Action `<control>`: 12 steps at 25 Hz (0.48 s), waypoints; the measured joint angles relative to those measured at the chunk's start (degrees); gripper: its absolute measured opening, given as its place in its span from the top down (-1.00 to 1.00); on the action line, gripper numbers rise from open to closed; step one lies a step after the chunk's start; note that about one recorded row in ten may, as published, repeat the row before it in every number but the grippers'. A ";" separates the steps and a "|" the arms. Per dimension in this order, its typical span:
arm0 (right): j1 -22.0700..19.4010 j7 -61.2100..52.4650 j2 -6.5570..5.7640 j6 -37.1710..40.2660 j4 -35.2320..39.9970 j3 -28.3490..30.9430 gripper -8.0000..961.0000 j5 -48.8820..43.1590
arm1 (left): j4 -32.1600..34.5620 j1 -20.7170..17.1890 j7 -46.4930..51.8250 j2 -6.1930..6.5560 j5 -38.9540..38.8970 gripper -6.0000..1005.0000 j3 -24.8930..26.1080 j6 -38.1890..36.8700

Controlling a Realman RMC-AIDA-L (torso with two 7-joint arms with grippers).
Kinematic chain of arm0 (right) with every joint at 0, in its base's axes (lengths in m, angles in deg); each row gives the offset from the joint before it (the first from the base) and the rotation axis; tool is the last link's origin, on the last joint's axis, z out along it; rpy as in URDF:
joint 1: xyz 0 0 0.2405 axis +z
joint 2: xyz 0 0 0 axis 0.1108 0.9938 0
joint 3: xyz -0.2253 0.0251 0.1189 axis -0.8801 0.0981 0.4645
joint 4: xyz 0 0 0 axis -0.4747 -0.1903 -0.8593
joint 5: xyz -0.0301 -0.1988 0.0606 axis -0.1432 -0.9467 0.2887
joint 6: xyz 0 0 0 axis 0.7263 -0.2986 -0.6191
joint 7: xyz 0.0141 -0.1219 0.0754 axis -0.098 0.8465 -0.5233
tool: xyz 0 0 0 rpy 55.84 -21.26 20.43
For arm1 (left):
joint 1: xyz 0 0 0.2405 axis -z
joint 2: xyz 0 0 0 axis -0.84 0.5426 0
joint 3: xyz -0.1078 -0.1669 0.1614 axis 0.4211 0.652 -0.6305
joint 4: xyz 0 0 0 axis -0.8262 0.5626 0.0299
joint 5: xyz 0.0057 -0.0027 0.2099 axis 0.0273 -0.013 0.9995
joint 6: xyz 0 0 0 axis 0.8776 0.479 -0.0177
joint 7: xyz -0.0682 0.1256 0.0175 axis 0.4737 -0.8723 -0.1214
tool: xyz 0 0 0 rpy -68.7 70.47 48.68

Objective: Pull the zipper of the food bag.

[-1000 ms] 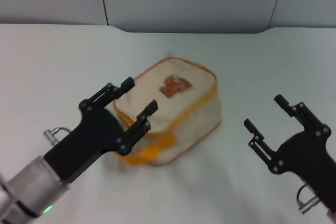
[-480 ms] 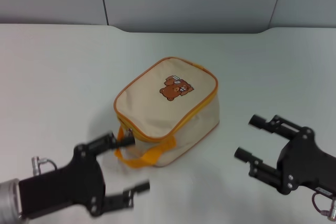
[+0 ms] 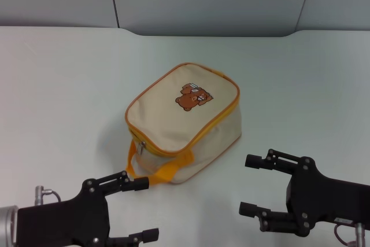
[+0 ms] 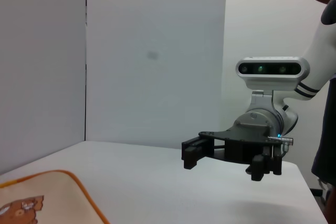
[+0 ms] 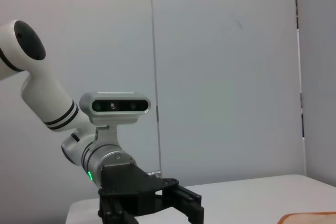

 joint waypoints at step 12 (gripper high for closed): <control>0.28 -1.11 -0.05 -0.20 1.60 0.30 -0.61 0.24 | -0.31 -2.48 -0.56 -0.08 -2.51 -0.63 0.42 -0.67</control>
